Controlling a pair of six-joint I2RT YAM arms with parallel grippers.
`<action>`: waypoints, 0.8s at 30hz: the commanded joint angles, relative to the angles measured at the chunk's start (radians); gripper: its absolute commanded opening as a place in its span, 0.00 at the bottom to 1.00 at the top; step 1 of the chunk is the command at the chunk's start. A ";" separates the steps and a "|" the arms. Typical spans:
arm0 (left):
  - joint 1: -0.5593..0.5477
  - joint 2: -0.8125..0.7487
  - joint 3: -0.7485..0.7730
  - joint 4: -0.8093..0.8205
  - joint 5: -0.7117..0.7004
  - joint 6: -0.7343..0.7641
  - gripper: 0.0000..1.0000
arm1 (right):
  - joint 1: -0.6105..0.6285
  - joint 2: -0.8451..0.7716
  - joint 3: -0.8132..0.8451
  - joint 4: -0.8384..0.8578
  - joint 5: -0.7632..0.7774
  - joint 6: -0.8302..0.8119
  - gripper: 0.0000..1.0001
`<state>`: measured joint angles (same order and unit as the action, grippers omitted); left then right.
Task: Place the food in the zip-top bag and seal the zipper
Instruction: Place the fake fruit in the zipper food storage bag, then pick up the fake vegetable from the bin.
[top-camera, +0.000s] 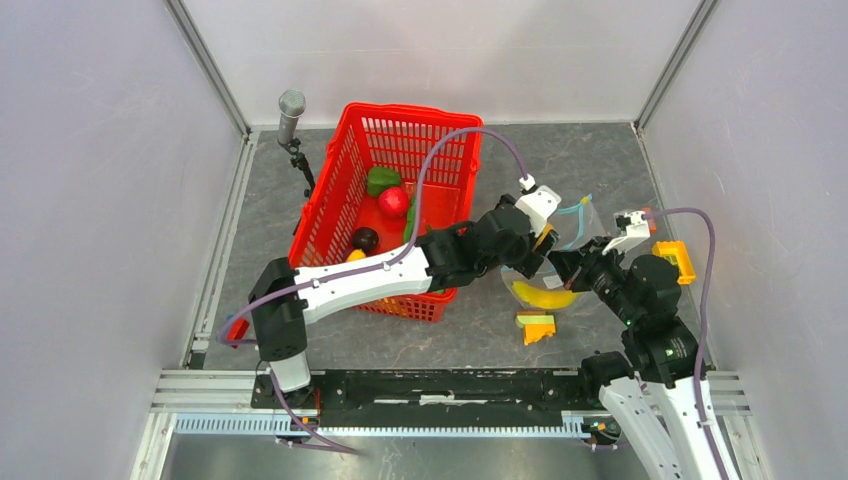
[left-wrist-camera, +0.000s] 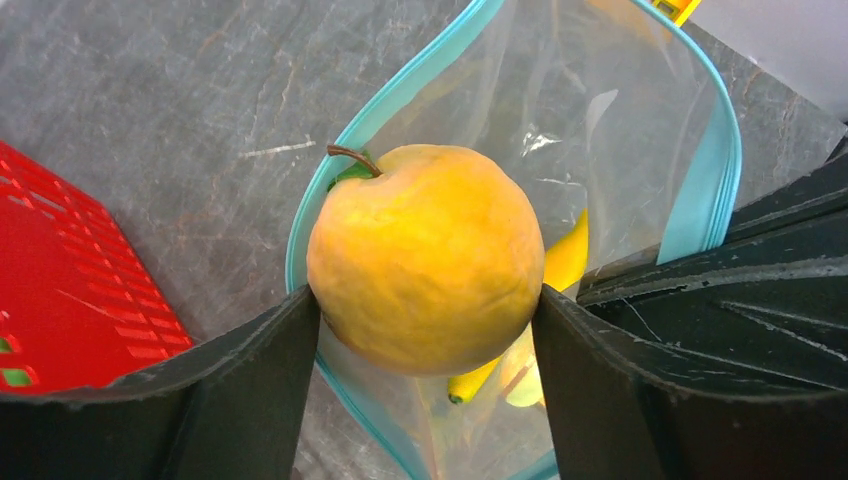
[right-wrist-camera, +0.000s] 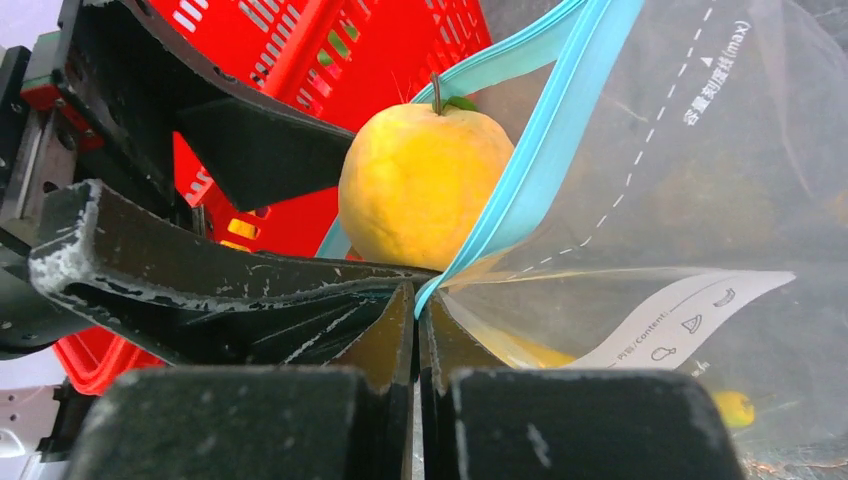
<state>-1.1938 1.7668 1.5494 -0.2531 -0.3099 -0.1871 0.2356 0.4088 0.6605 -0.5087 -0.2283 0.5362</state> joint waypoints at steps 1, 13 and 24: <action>0.004 -0.027 0.072 0.024 0.091 0.079 0.87 | 0.004 -0.010 0.067 0.072 0.041 0.057 0.00; 0.161 -0.286 -0.097 0.158 0.456 -0.030 1.00 | 0.003 -0.008 0.033 0.149 0.192 0.127 0.00; 0.399 -0.471 -0.220 0.003 0.315 -0.001 1.00 | 0.004 0.032 0.080 0.140 0.419 0.033 0.00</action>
<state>-0.8707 1.2915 1.3773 -0.1970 0.0505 -0.1810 0.2356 0.4271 0.6876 -0.4110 0.0963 0.6193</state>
